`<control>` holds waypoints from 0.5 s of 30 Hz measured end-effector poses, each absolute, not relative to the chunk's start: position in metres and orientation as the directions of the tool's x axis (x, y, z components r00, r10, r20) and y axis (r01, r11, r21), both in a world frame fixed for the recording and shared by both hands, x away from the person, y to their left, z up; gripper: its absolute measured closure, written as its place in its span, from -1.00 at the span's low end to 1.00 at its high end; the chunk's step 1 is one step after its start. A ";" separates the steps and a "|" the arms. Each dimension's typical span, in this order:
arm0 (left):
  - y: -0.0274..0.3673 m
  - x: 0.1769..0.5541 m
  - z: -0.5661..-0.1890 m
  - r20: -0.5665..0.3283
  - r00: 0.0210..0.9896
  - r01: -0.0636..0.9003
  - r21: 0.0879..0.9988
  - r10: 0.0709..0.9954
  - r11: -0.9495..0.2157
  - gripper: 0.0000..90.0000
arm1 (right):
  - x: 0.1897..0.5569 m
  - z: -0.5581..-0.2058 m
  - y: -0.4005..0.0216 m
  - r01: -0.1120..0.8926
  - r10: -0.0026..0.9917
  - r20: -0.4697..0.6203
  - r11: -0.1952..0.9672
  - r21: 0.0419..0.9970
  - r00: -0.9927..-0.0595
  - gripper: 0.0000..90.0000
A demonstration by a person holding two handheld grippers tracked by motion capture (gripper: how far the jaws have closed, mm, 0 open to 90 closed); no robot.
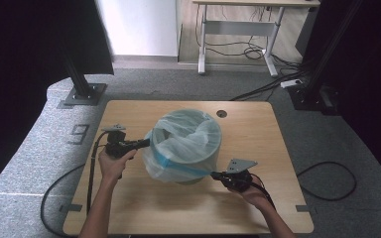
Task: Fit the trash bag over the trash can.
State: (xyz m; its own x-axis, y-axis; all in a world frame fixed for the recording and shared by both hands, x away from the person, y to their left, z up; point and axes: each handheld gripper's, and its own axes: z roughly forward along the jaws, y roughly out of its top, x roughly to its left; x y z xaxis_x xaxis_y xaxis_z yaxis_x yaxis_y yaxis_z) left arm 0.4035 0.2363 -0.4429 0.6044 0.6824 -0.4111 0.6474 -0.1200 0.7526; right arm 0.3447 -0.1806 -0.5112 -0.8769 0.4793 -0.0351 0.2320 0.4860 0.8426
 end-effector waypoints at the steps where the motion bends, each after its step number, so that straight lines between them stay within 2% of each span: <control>1: 0.237 0.405 -0.446 -0.422 0.603 0.654 0.748 0.678 -0.116 0.98 | 0.347 -0.514 -0.182 0.243 0.491 -0.036 0.494 0.835 -0.870 0.98; 7: 0.234 0.414 -0.461 -0.467 0.572 0.693 0.714 0.675 -0.093 0.98 | 0.357 -0.525 -0.197 0.297 0.539 -0.004 0.470 0.831 -0.842 0.97; 15: 0.223 0.423 -0.476 -0.464 0.546 0.714 0.694 0.697 -0.097 0.95 | 0.366 -0.532 -0.207 0.321 0.583 0.006 0.439 0.839 -0.813 0.97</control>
